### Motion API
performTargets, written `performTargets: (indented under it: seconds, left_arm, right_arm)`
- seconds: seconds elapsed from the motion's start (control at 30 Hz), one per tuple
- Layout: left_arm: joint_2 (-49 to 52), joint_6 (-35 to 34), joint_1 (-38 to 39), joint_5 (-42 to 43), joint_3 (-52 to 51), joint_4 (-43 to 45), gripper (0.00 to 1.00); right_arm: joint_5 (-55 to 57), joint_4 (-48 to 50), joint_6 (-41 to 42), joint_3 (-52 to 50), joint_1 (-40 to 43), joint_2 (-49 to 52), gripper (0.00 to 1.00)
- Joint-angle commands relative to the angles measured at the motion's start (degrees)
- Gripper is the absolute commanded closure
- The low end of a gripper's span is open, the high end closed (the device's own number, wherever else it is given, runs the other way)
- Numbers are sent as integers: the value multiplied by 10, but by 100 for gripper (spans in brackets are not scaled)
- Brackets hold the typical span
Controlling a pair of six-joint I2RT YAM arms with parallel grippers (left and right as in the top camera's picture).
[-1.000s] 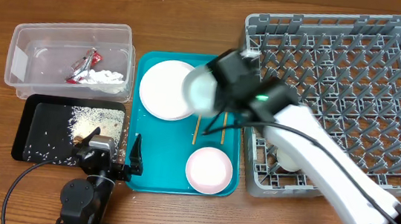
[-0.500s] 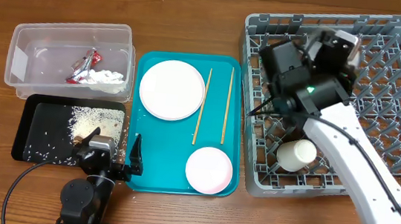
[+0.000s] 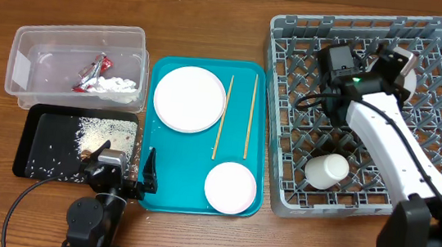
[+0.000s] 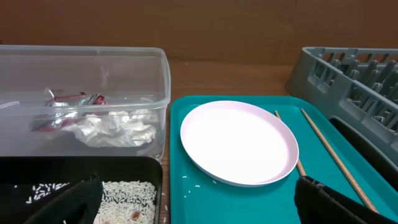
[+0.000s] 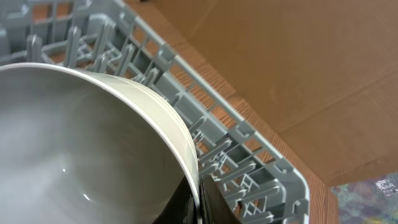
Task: Sort waste into correct bins and load items into the dishwasher
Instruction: 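Lower the bowl into the rack's upper area and open the right gripper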
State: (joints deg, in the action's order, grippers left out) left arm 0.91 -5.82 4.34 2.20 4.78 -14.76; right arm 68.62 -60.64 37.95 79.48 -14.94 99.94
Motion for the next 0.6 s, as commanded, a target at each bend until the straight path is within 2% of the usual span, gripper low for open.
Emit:
performTargets:
  seconds: [0.0,0.27,0.57]
  left_arm:
    - [-6,-6,-6,3,-3,2,0]
    - [-6,-6,-6,3,-3,2,0]
    - [-6,-6,-6,3,-3,2,0]
  right_arm:
    - [-8,3,8,-3,-9,26,96]
    - [13,3,-4,-3,-15,63,96]
    - [44,-7,-5,-3,-64,63,96]
